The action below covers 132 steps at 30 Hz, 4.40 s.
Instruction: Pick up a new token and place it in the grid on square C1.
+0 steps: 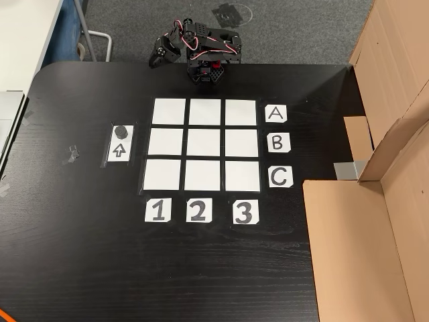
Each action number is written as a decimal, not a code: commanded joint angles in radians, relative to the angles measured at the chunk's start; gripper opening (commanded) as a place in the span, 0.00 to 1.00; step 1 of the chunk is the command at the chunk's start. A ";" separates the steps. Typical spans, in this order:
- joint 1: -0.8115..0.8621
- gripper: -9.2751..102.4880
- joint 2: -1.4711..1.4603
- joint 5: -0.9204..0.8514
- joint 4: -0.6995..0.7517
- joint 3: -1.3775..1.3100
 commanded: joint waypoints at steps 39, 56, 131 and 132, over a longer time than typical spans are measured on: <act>-0.169 0.34 -0.999 -0.009 -0.031 -0.825; -0.325 0.37 -1.424 -0.028 -0.003 -1.218; -0.699 0.61 -2.572 0.298 0.574 -2.425; -0.698 0.61 -2.579 0.304 0.575 -2.428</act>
